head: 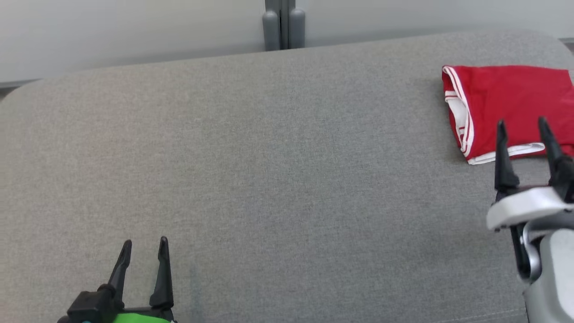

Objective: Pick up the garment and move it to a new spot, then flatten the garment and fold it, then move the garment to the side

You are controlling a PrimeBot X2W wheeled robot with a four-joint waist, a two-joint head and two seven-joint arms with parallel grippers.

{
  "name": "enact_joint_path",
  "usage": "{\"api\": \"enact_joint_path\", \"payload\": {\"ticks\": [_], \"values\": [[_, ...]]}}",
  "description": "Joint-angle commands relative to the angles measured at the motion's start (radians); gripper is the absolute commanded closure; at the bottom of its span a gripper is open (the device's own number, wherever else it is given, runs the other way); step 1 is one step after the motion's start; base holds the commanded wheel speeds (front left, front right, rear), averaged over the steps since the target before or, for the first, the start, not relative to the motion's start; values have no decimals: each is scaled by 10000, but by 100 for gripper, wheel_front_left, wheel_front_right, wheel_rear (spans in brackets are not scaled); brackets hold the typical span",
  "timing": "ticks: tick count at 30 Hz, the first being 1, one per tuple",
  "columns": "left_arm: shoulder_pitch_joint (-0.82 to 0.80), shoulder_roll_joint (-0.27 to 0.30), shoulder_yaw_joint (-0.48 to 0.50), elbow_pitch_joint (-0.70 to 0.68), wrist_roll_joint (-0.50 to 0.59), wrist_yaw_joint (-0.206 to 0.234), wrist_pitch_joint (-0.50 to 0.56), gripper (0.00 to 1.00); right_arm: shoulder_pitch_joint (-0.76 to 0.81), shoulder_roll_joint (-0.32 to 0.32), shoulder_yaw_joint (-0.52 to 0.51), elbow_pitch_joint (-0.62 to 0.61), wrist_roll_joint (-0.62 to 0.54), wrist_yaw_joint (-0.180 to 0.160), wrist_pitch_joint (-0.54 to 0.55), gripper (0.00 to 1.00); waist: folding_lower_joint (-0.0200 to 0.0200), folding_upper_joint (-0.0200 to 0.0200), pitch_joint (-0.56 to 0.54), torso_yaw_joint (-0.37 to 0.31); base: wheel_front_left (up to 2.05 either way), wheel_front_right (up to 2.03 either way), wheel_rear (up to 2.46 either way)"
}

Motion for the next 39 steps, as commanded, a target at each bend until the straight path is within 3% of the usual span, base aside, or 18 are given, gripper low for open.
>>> {"api": "enact_joint_path", "payload": {"ticks": [1,10,22,23,26,39], "values": [[237,-5,107,105,31,-26,-27,0,616,77,104,-133,88,-15,-144,0,-1,0,-974,237,0,0,0],[453,-66,492,747,185,-26,-26,0,3174,1036,642,-511,437,-15,-351,0,-1,0,-1550,412,0,0,0],[448,-75,437,1003,-200,15,-26,0,3912,1241,928,-676,782,-16,-359,0,-1,0,-1662,484,0,0,0],[427,-73,412,1003,-132,19,0,100,3811,1248,919,-648,761,0,-320,100,0,0,-1666,487,0,0,0],[410,-116,402,1224,-225,19,77,100,3771,1280,886,-436,886,2,-264,100,-1,0,-1660,481,0,0,0],[-20,-108,561,1196,-2540,13,715,100,3433,1272,816,-408,3468,0,389,100,-1,0,-1623,439,0,0,0]]}}
